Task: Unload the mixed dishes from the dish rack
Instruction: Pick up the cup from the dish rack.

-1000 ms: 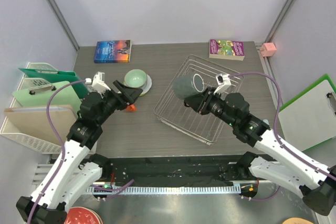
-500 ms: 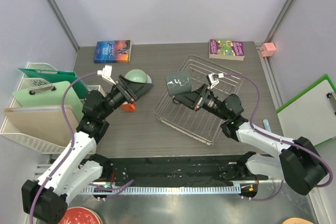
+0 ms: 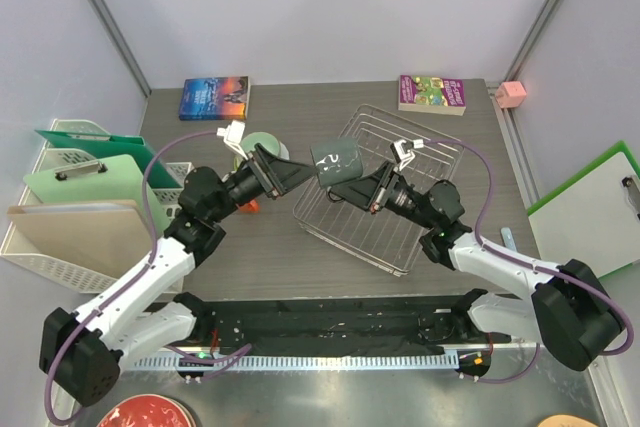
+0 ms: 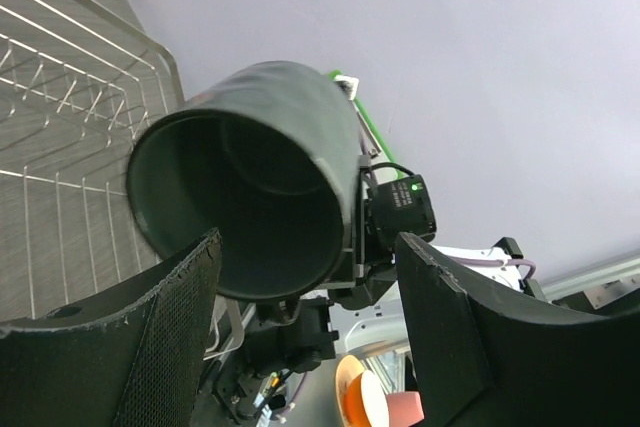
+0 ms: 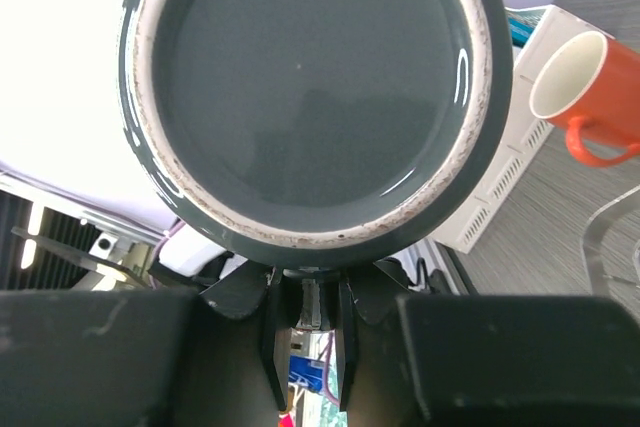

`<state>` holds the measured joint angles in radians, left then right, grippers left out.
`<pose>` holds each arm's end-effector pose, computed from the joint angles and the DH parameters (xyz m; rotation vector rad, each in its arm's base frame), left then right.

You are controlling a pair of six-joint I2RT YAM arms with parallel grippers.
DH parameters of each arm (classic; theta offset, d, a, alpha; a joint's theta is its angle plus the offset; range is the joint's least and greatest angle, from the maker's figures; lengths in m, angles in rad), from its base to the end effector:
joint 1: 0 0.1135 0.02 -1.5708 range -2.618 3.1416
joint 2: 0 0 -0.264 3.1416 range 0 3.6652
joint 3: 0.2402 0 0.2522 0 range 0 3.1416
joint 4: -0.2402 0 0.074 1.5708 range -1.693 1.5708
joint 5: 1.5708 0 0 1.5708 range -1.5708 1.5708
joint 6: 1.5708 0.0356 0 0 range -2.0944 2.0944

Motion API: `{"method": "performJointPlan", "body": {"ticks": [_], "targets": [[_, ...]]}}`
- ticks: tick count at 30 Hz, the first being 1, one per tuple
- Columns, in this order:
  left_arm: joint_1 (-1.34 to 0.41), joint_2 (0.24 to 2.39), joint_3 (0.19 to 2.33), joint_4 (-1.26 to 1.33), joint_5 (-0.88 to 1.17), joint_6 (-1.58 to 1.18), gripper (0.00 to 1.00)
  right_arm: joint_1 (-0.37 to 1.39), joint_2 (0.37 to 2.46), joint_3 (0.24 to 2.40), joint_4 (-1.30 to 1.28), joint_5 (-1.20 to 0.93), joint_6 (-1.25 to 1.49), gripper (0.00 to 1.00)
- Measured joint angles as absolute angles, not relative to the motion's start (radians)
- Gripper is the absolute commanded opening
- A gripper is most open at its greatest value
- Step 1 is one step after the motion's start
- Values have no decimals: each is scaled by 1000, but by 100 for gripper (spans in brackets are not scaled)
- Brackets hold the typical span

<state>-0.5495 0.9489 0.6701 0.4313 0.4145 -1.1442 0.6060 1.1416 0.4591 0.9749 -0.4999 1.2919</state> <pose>0.1832 -0.1290 0.3345 -0.0950 1.6637 -1.6386 0.1866 0.1501 0.2759 0.0194 1.5960 1.8752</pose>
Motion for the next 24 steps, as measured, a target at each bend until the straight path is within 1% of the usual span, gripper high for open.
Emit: {"method": "performJointPlan", "body": {"ticks": [6,9,13,15,17,18,19,21,22,23,24], "targets": [[-595,957,706,439,388,-1126,67,614,1151,458,928,-500,1251,1],[-609,971,716,445,381,-1116,62,628,1165,455,912,-499,1236,1],[-628,1010,716,442,374,-1113,52,645,1172,454,907,-500,1220,1],[-637,1025,716,438,373,-1113,49,651,1172,451,901,-500,1211,1],[-642,1034,716,434,373,-1114,36,655,1172,451,896,-499,1203,1],[-643,1037,716,430,373,-1113,28,659,1172,451,891,-497,1196,1],[-645,1039,716,424,369,-1113,11,661,1171,451,889,-496,1191,1],[-645,1041,716,414,372,-1121,1,665,1165,451,877,-488,1178,1],[-648,1041,717,422,375,-1119,1,667,1159,450,863,-495,1180,1],[-653,1039,717,423,379,-1114,1,670,1149,450,842,-501,1180,2],[-656,1034,717,422,386,-1108,1,672,1134,450,818,-499,1179,27]]}}
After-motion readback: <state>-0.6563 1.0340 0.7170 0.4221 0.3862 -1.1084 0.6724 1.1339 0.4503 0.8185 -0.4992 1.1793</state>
